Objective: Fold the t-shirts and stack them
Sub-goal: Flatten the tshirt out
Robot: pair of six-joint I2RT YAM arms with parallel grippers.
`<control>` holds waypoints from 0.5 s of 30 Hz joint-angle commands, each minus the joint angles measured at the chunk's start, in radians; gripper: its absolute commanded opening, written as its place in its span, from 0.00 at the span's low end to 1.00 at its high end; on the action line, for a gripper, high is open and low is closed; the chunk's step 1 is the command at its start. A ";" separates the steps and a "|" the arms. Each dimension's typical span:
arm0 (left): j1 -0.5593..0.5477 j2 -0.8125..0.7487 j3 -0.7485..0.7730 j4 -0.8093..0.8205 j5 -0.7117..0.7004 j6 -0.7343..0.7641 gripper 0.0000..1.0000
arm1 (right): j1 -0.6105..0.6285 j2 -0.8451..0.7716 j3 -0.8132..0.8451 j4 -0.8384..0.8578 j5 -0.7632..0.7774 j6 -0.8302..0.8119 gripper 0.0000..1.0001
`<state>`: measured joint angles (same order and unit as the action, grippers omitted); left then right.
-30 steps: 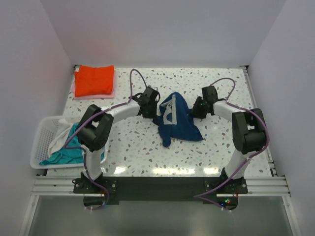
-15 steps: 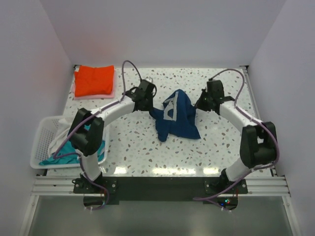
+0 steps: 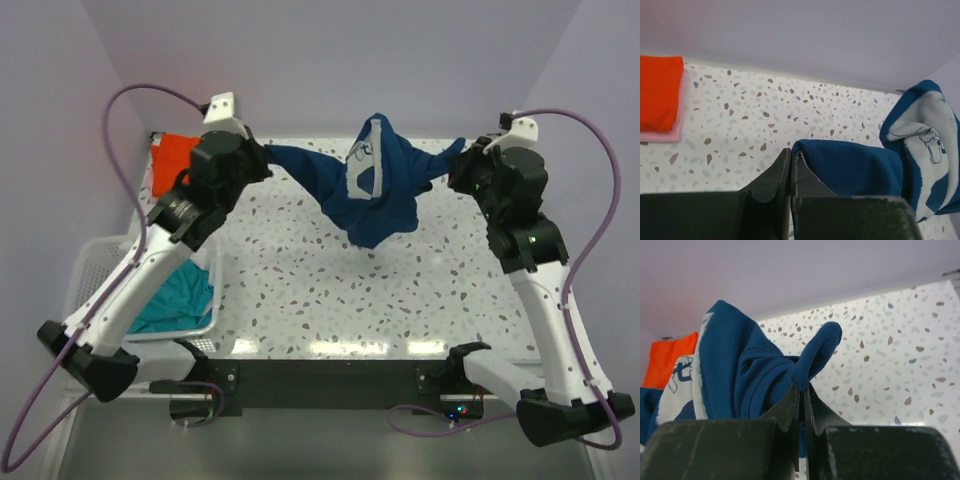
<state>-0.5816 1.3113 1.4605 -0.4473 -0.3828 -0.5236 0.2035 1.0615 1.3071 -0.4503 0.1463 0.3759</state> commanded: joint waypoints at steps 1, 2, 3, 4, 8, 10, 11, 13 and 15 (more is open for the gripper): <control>0.009 -0.175 0.029 0.041 -0.122 0.042 0.00 | -0.003 -0.147 0.080 -0.016 0.065 -0.083 0.00; 0.009 -0.214 0.017 0.047 -0.126 0.045 0.00 | -0.003 -0.179 0.095 -0.011 0.058 -0.100 0.00; 0.011 -0.293 0.008 0.056 -0.125 0.048 0.00 | -0.003 -0.210 0.103 0.004 0.050 -0.106 0.00; 0.009 -0.332 -0.002 0.068 -0.123 0.051 0.00 | -0.001 -0.275 0.112 0.016 0.036 -0.115 0.00; 0.009 -0.506 -0.069 0.139 -0.130 0.074 0.00 | -0.001 -0.400 0.141 0.045 -0.007 -0.170 0.00; 0.009 -0.560 -0.080 0.144 -0.162 0.076 0.00 | -0.001 -0.438 0.132 0.050 -0.005 -0.181 0.00; 0.009 -0.566 -0.077 0.137 -0.175 0.076 0.00 | -0.001 -0.445 0.129 0.053 -0.005 -0.192 0.00; 0.009 -0.564 -0.066 0.115 -0.225 0.073 0.00 | 0.000 -0.451 0.124 0.048 0.007 -0.200 0.00; 0.009 -0.549 -0.049 0.099 -0.257 0.071 0.00 | -0.001 -0.448 0.123 0.045 0.009 -0.215 0.00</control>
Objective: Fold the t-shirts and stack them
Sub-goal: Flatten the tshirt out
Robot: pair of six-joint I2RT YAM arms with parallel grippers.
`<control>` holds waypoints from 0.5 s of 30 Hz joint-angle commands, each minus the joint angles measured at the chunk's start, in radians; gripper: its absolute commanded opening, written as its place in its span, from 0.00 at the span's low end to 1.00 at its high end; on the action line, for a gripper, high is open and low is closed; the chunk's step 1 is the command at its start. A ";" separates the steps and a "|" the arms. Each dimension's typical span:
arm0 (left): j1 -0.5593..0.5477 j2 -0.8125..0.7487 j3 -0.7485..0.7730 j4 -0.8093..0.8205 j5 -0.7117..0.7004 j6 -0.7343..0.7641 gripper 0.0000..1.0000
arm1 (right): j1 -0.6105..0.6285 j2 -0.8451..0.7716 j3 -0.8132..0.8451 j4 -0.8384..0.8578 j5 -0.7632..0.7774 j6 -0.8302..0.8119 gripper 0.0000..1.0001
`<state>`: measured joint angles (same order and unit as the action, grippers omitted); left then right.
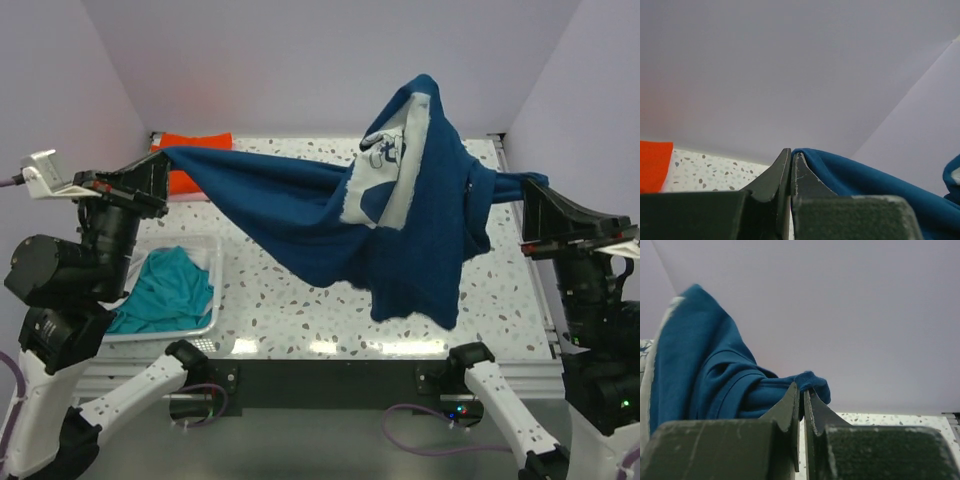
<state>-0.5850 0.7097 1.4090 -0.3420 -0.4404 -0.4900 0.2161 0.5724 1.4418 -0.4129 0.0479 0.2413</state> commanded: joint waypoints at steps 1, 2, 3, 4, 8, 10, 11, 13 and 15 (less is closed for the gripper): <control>0.013 0.059 0.013 -0.018 -0.207 0.039 0.00 | -0.012 0.044 -0.014 0.006 0.115 -0.080 0.00; 0.013 0.065 0.018 -0.023 -0.213 0.037 0.00 | -0.012 0.056 -0.011 0.002 0.119 -0.080 0.00; 0.013 0.076 0.022 -0.028 -0.227 0.037 0.00 | -0.014 0.064 -0.008 -0.016 0.127 -0.079 0.00; 0.013 0.083 0.031 -0.038 -0.237 0.034 0.00 | -0.014 0.073 0.006 -0.030 0.148 -0.079 0.00; 0.013 0.112 0.024 -0.057 -0.314 0.024 0.00 | -0.014 0.103 -0.015 -0.047 0.188 -0.088 0.00; 0.013 0.126 0.021 -0.069 -0.354 0.019 0.00 | -0.014 0.110 -0.040 -0.038 0.207 -0.099 0.00; 0.013 0.134 0.024 -0.072 -0.362 0.018 0.00 | -0.012 0.112 -0.043 -0.037 0.225 -0.100 0.00; 0.013 0.149 0.030 -0.077 -0.374 0.019 0.00 | -0.014 0.122 -0.040 -0.036 0.236 -0.105 0.00; 0.013 0.155 0.034 -0.074 -0.374 0.021 0.00 | -0.014 0.126 -0.035 -0.037 0.227 -0.106 0.00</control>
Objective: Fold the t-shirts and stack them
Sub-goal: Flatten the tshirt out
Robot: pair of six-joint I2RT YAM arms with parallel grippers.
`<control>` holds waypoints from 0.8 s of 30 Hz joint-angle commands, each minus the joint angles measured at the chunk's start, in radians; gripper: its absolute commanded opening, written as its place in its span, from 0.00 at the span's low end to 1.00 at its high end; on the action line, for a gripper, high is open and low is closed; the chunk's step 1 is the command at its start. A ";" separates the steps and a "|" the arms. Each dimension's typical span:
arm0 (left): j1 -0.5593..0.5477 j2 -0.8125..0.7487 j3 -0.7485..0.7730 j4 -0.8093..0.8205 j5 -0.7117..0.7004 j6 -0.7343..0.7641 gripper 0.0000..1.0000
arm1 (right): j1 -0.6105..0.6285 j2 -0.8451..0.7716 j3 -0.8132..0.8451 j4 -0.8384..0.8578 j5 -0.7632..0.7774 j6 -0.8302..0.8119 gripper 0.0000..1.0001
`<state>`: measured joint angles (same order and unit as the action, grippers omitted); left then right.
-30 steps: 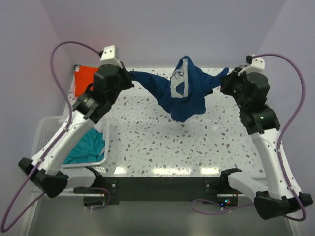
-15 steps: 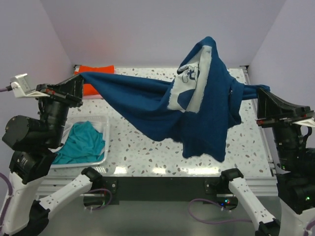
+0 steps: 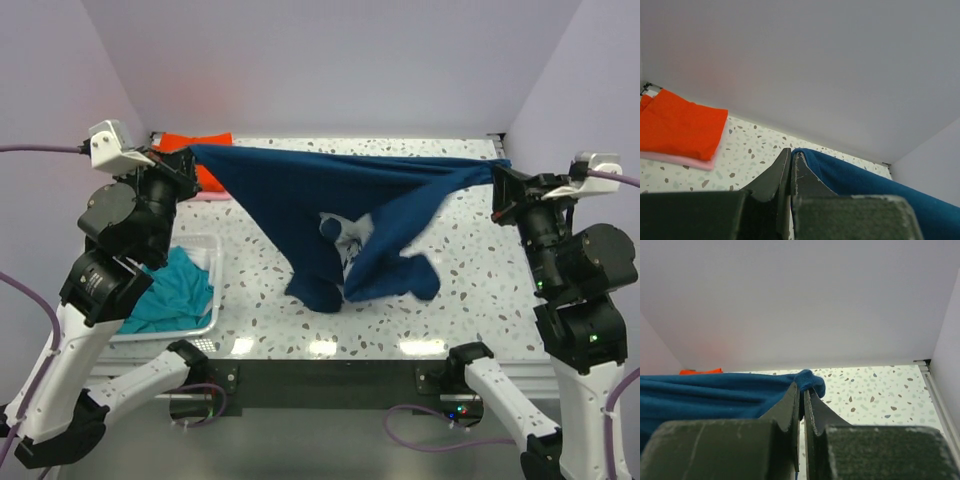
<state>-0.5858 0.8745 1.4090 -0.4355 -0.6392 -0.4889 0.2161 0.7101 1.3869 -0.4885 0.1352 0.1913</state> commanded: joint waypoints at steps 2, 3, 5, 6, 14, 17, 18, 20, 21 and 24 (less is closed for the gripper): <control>0.015 -0.009 0.041 0.029 -0.175 0.024 0.00 | -0.012 -0.008 0.030 0.041 0.138 -0.058 0.00; 0.014 -0.008 0.044 0.032 -0.169 0.026 0.00 | -0.014 -0.006 0.034 0.041 0.138 -0.061 0.00; 0.014 -0.009 0.057 0.034 -0.163 0.032 0.00 | -0.012 -0.006 0.047 0.041 0.138 -0.064 0.00; 0.014 -0.012 0.062 0.032 -0.154 0.035 0.00 | -0.014 -0.006 0.055 0.041 0.136 -0.066 0.00; 0.014 -0.040 0.192 0.052 -0.011 0.087 0.00 | -0.014 0.034 0.274 0.019 0.063 -0.079 0.00; 0.015 -0.035 0.289 0.046 0.071 0.110 0.00 | -0.012 0.049 0.394 0.008 0.021 -0.085 0.00; 0.014 -0.031 0.313 0.035 0.108 0.116 0.00 | -0.014 0.055 0.421 0.001 0.018 -0.087 0.00; 0.014 -0.019 0.396 0.017 0.142 0.131 0.00 | -0.012 0.060 0.494 -0.005 0.006 -0.095 0.00; 0.014 -0.016 0.422 0.003 0.166 0.133 0.00 | -0.012 0.058 0.512 -0.005 0.003 -0.098 0.00; 0.014 -0.005 0.527 -0.014 0.216 0.150 0.00 | -0.014 0.061 0.577 -0.002 -0.016 -0.112 0.00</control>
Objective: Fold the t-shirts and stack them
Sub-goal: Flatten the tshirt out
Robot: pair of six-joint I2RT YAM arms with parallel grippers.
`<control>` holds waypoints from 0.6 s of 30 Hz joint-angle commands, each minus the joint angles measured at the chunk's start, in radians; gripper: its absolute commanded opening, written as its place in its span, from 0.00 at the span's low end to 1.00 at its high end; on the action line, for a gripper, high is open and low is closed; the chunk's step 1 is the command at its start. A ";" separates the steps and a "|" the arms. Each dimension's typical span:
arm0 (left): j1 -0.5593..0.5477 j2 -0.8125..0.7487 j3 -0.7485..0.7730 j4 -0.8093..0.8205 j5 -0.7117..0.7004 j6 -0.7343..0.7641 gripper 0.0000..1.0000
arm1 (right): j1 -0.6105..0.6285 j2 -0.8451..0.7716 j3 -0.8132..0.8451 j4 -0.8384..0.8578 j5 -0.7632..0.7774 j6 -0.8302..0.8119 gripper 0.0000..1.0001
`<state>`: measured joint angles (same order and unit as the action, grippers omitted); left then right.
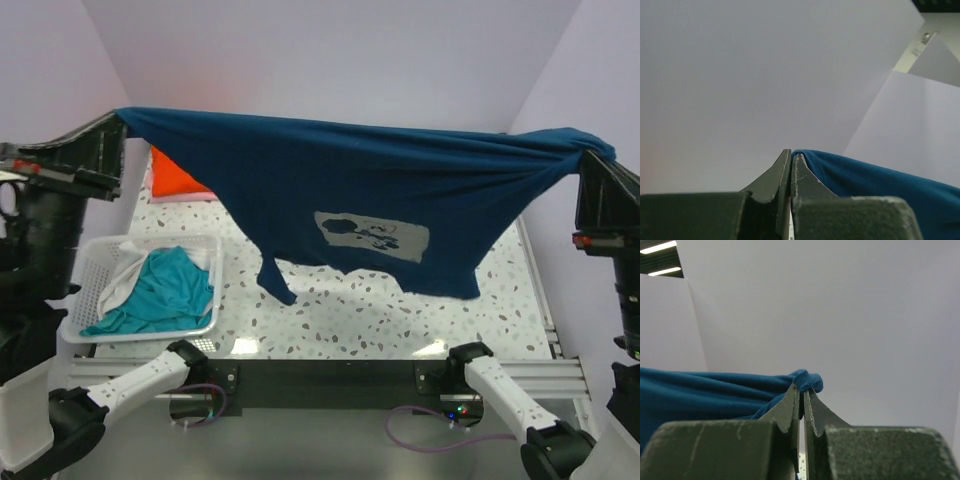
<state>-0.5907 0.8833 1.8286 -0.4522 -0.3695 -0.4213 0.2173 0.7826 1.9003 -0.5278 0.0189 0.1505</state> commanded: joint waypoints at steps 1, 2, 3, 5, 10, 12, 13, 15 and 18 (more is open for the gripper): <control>0.019 -0.011 0.126 0.000 -0.039 0.082 0.00 | -0.015 -0.006 0.089 0.037 0.098 -0.078 0.00; 0.019 -0.004 0.153 0.000 -0.010 0.087 0.00 | -0.013 0.003 0.109 0.038 0.099 -0.091 0.00; 0.019 -0.001 0.162 0.000 0.004 0.087 0.00 | -0.015 0.003 0.109 0.038 0.099 -0.091 0.00; 0.019 0.014 0.173 0.006 0.027 0.088 0.00 | -0.013 0.023 0.131 0.034 0.104 -0.101 0.00; 0.019 0.086 0.137 0.020 -0.072 0.102 0.00 | -0.013 0.060 0.073 0.052 0.162 -0.132 0.00; 0.019 0.140 0.085 0.044 -0.150 0.113 0.00 | -0.013 0.079 -0.002 0.078 0.203 -0.143 0.00; 0.019 0.161 0.068 0.052 -0.184 0.115 0.00 | -0.015 0.086 -0.033 0.090 0.245 -0.144 0.00; 0.019 0.247 0.025 0.078 -0.290 0.137 0.00 | -0.013 0.121 -0.136 0.143 0.298 -0.181 0.00; 0.023 0.403 -0.040 0.122 -0.407 0.176 0.00 | -0.013 0.208 -0.231 0.190 0.412 -0.204 0.00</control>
<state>-0.5892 1.1492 1.8545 -0.3859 -0.5106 -0.3340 0.2153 0.8795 1.7435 -0.4240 0.1825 0.0265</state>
